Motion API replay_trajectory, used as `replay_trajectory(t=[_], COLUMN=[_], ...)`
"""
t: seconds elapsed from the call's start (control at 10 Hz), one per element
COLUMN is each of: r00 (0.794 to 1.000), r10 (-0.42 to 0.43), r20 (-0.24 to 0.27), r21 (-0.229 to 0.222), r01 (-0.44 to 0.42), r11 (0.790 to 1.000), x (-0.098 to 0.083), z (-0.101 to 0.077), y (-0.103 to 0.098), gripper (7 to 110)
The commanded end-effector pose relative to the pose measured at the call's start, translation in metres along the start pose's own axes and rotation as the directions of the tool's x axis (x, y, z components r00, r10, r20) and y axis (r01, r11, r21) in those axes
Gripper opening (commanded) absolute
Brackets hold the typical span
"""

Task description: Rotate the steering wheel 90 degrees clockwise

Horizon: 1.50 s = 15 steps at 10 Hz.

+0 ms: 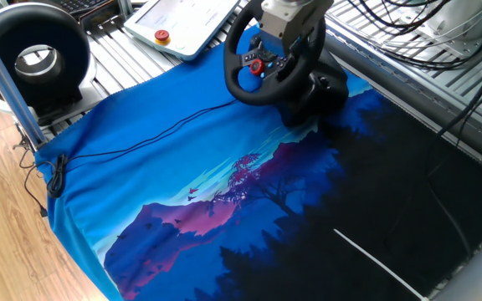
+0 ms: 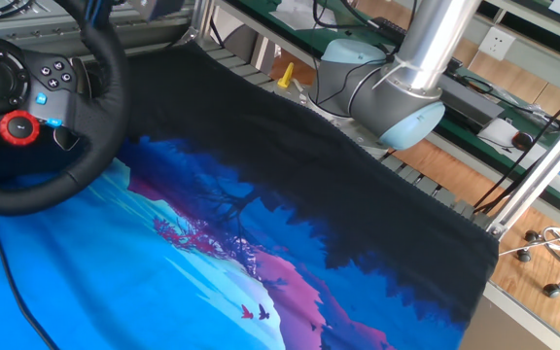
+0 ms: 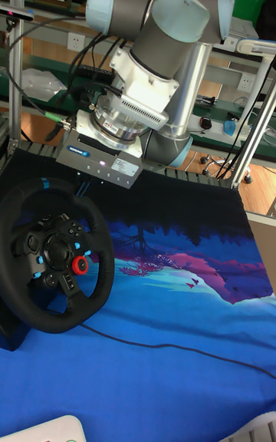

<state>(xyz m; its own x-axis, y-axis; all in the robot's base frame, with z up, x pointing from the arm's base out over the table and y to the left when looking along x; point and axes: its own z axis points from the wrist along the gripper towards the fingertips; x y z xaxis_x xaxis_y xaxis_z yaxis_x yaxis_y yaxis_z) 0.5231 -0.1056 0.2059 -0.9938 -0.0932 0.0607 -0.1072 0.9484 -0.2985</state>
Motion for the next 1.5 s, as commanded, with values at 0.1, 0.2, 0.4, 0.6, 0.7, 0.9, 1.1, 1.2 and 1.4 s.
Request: replay_trajectory(t=[0.1, 0.2, 0.4, 0.6, 0.7, 0.9, 1.1, 1.2, 1.4], r00=[0.999, 0.998, 1.000, 0.999, 0.999, 0.999, 0.999, 0.999, 0.999], r10=[0.045, 0.054, 0.000, -0.029, -0.034, -0.036, -0.045, -0.042, -0.038], r20=[-0.012, -0.014, -0.001, -0.023, -0.027, -0.028, -0.027, -0.034, -0.035], r21=[-0.109, -0.127, -0.030, 0.033, 0.054, 0.056, 0.097, 0.095, 0.079], r01=[-0.046, -0.055, 0.000, 0.030, 0.036, 0.037, 0.047, 0.045, 0.041], r11=[0.993, 0.990, 1.000, 0.999, 0.998, 0.998, 0.994, 0.994, 0.996], x=[-0.001, 0.000, 0.003, 0.008, 0.009, 0.009, 0.007, 0.008, 0.008], z=[0.001, -0.001, -0.009, -0.013, -0.013, -0.012, -0.008, -0.005, -0.003], y=[0.028, 0.031, 0.004, -0.011, -0.017, -0.017, -0.027, -0.026, -0.022], gripper=[7, 7, 7, 7, 7, 7, 7, 7, 7])
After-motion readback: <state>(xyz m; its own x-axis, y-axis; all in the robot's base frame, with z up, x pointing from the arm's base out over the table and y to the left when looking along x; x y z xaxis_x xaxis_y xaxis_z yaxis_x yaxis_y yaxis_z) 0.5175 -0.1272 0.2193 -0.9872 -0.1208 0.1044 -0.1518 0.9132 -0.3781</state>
